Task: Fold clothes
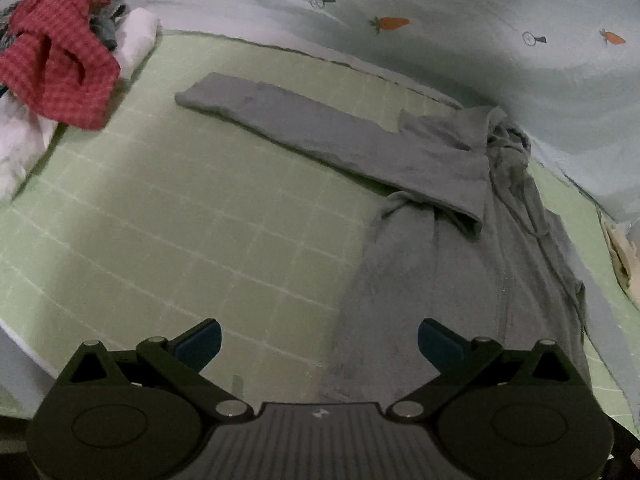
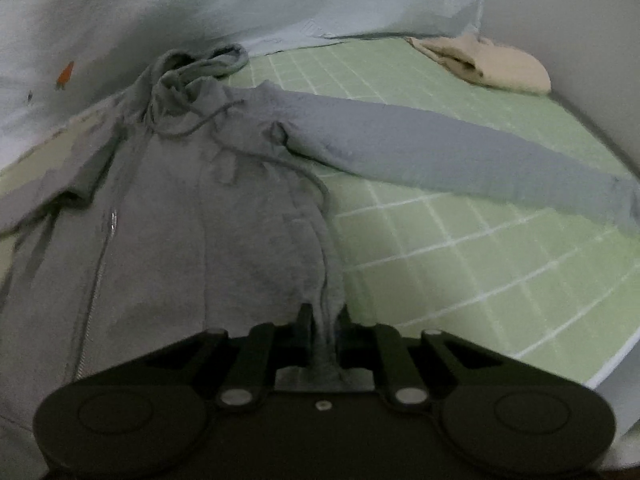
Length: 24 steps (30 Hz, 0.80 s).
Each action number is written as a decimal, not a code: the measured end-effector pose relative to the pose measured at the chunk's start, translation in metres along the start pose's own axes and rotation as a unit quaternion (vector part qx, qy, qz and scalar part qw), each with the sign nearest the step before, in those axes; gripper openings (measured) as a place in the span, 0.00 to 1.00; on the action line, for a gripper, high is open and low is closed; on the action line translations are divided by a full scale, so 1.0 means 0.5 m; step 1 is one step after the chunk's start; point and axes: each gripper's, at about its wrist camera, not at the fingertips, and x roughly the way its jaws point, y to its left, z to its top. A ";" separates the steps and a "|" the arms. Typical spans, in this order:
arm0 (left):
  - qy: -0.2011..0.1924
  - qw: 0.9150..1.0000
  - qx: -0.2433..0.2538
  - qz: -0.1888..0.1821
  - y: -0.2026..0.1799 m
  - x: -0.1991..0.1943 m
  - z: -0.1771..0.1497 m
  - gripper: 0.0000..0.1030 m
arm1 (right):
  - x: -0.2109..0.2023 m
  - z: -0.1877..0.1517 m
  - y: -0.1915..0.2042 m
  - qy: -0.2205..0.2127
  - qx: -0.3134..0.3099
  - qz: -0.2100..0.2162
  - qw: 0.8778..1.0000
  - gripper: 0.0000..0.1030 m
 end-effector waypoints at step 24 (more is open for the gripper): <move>-0.039 0.997 -0.052 0.040 -0.041 -0.049 -0.013 1.00 | 0.115 0.144 -0.058 -0.020 -0.049 0.069 0.996 0.03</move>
